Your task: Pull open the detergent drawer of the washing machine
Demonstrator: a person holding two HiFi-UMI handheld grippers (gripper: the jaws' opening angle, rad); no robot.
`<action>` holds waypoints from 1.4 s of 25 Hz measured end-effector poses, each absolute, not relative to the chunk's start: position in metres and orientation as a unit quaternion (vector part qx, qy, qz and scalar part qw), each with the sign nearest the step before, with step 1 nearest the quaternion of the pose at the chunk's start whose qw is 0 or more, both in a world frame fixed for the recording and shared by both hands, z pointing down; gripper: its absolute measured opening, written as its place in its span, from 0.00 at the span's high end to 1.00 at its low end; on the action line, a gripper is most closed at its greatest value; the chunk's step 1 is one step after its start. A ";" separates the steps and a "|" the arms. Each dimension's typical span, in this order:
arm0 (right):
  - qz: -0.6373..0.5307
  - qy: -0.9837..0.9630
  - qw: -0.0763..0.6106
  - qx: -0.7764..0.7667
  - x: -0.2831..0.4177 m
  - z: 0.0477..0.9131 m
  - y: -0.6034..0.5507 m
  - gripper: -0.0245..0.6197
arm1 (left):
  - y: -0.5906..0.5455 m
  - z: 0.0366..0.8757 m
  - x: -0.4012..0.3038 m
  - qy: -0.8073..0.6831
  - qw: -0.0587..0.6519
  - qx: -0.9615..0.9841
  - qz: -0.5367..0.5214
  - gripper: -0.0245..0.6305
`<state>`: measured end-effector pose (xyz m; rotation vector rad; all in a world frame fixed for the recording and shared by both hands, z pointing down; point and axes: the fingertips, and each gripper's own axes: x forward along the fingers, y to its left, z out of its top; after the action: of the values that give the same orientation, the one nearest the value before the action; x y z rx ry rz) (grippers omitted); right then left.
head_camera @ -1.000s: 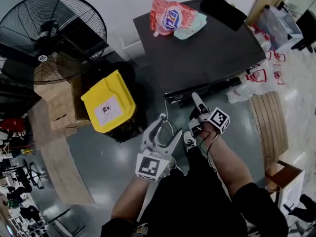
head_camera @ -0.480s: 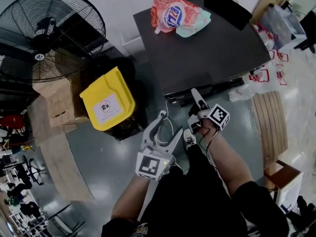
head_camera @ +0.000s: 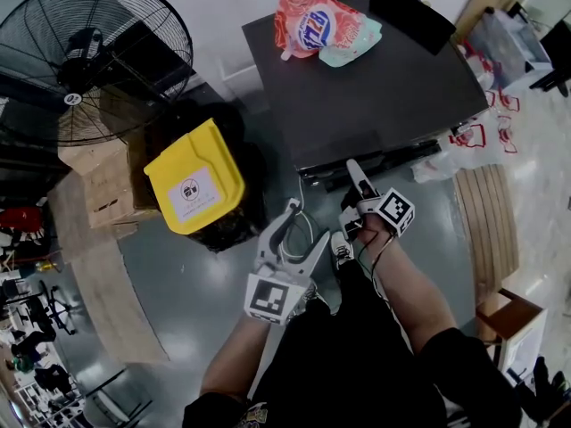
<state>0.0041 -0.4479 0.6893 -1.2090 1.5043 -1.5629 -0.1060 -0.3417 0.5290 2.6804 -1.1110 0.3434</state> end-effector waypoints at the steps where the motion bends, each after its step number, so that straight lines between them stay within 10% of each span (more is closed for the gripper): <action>1: -0.596 0.574 0.321 -0.461 0.004 0.689 -0.447 0.31 | -0.341 0.528 -0.106 -0.377 0.109 0.912 0.118 0.58; 35: -0.605 0.555 0.325 -0.470 0.024 0.698 -0.313 0.32 | -0.268 0.528 -0.086 -0.329 0.095 0.934 0.105 0.58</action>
<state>0.0241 -0.3131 0.6980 -1.2336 1.4549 -1.5855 -0.0855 -0.2683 0.5282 2.7676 -0.9742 0.3109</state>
